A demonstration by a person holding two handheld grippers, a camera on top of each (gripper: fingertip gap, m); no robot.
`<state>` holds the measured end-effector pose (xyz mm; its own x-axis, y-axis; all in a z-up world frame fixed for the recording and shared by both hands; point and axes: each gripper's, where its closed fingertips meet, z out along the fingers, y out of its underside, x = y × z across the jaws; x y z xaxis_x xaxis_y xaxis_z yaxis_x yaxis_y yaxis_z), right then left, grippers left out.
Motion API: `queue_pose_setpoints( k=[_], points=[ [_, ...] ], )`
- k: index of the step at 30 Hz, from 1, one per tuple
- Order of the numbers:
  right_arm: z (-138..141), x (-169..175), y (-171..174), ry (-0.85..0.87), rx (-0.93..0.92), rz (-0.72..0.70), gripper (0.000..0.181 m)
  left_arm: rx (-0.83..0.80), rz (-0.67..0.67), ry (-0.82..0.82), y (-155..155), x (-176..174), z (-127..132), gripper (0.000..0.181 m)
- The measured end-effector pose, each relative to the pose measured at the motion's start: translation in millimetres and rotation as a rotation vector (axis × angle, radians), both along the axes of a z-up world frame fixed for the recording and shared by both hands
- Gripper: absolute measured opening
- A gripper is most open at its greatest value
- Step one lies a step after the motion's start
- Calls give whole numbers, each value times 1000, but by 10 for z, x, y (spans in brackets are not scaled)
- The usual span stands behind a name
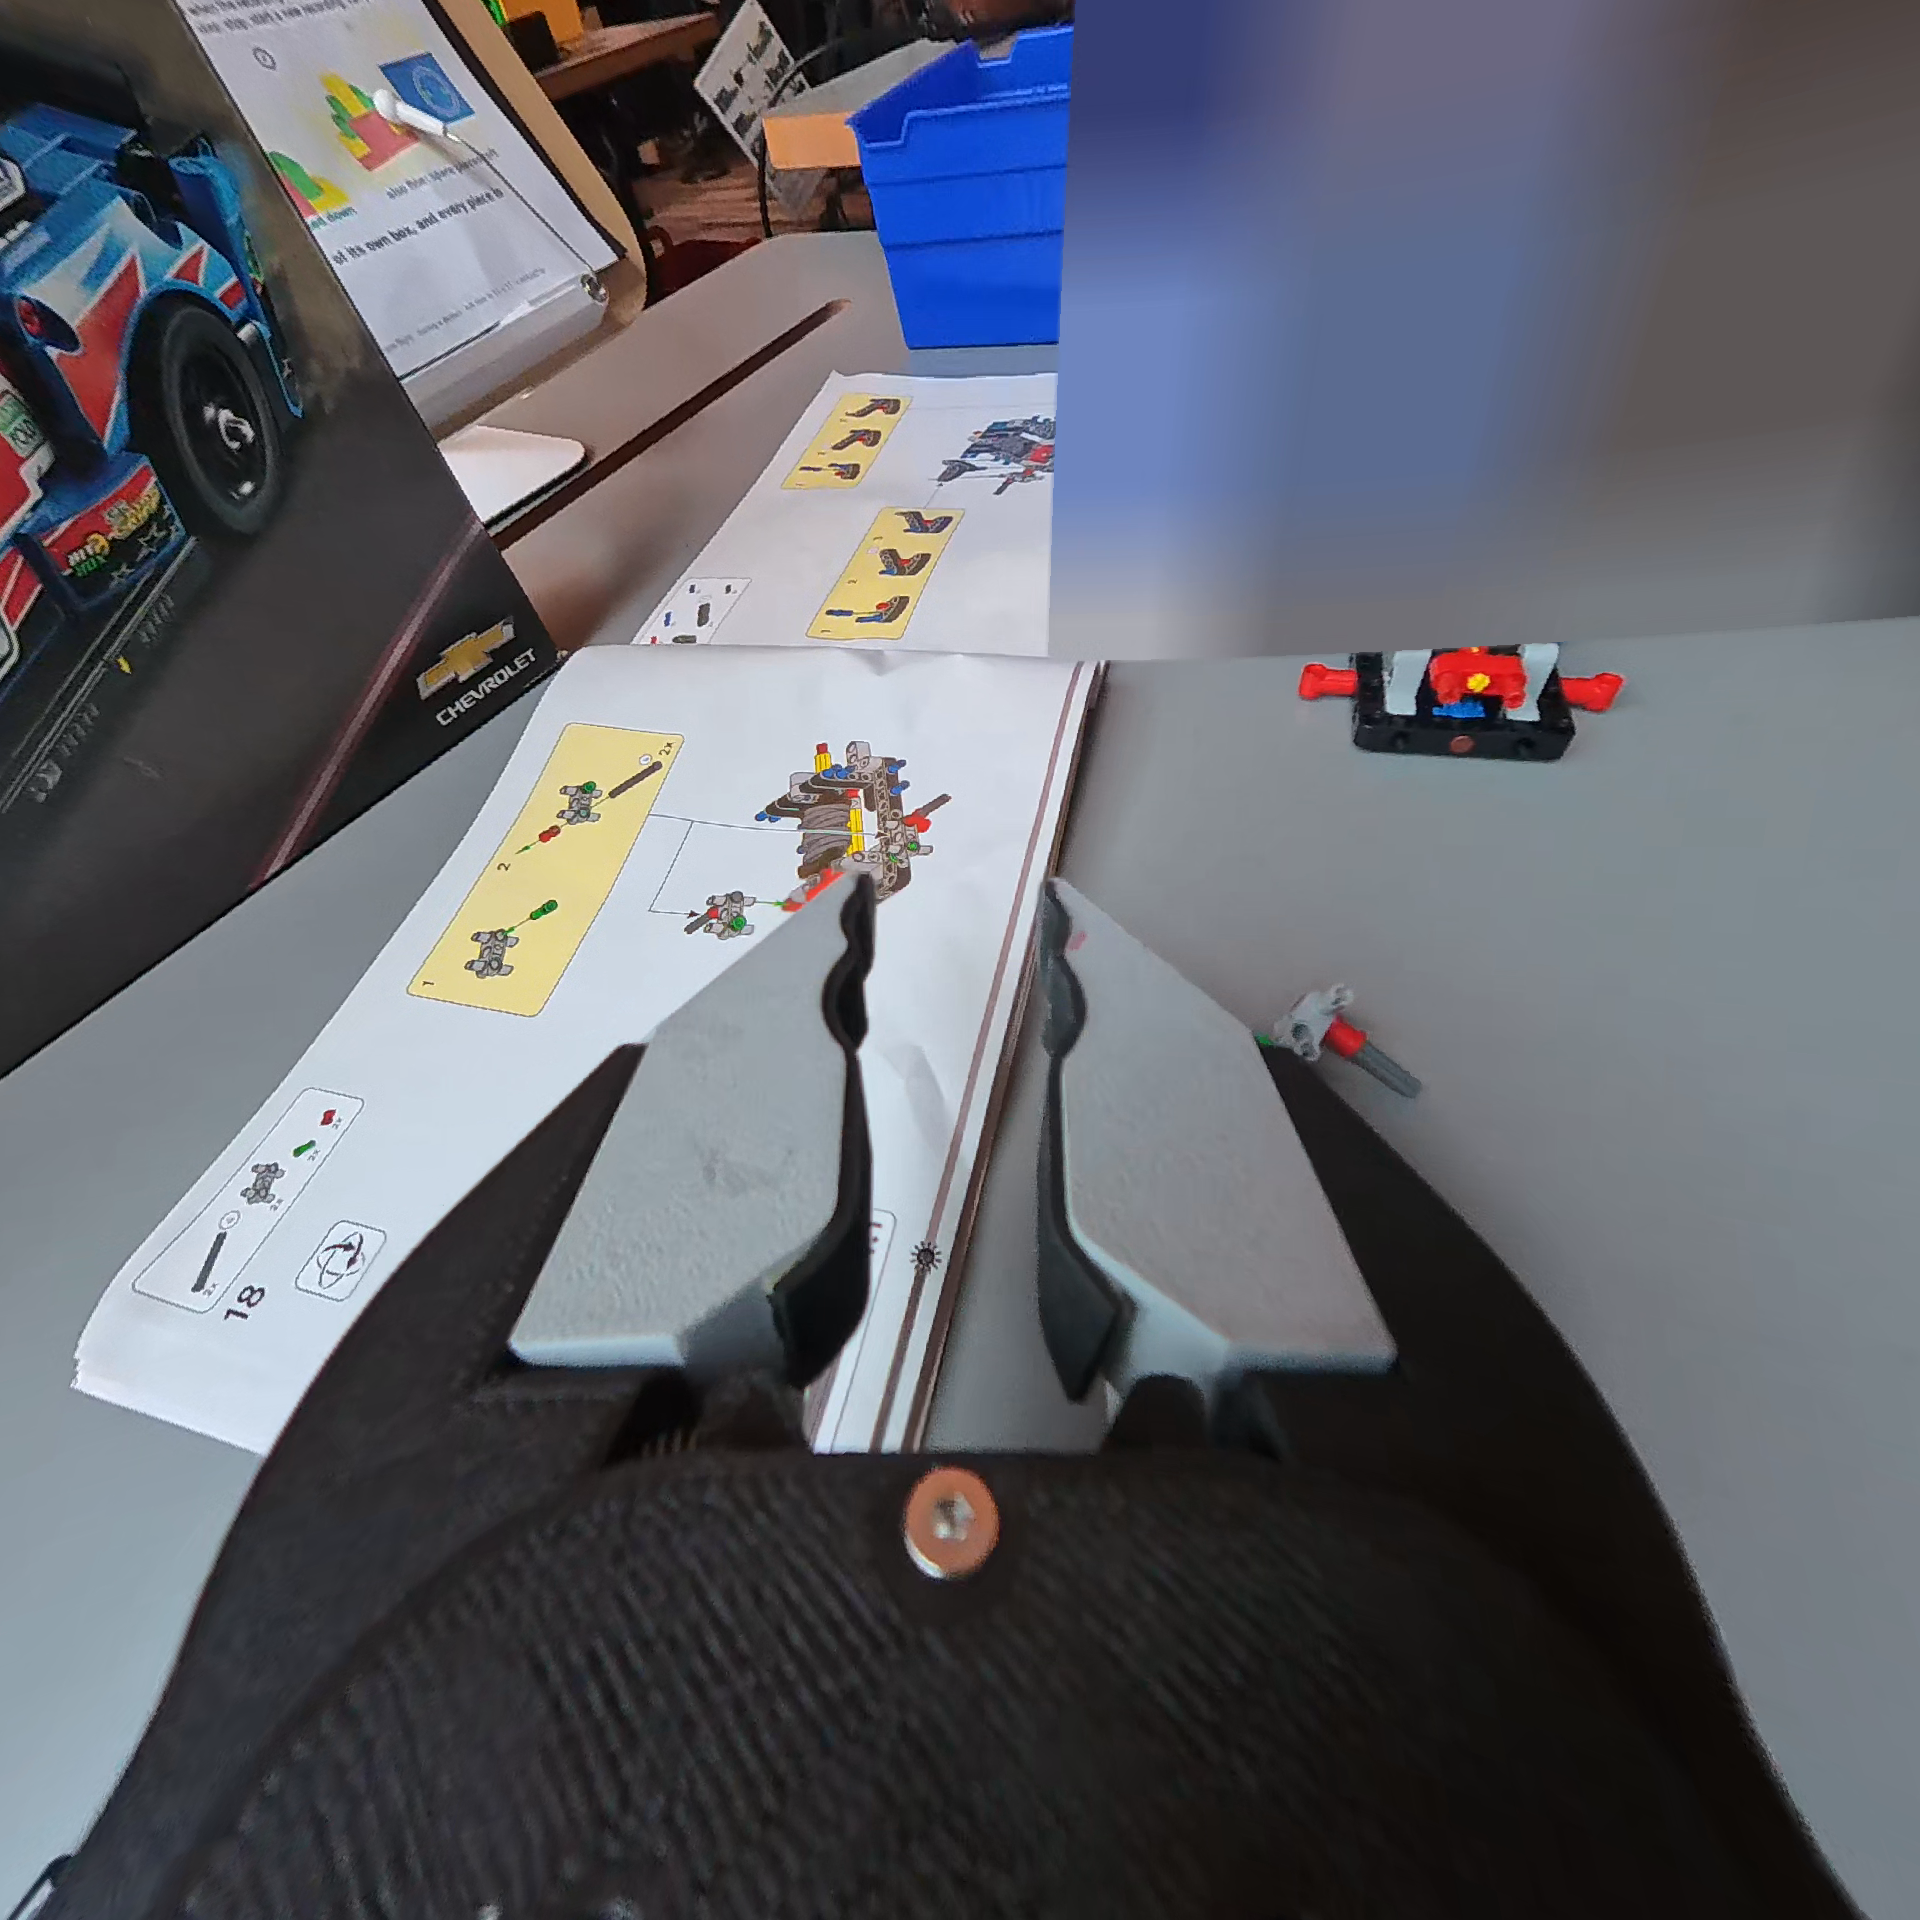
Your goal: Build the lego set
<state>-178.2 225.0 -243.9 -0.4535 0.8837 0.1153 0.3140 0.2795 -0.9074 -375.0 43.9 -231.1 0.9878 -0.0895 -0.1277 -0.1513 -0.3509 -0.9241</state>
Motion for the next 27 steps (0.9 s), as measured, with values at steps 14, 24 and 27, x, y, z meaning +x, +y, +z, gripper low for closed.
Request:
queue_pose_setpoints(
  k=[14,24,27],
  points=[
    [308,75,-371,190,331,-130,15,-85,-4,-90,1,840,-63,35],
    [116,-5,-474,197,374,-116,15,-18,16,-12,-83,854,-20,28],
    [80,-22,-435,169,361,-121,15,-16,51,19,-145,685,-41,28]
  ],
)
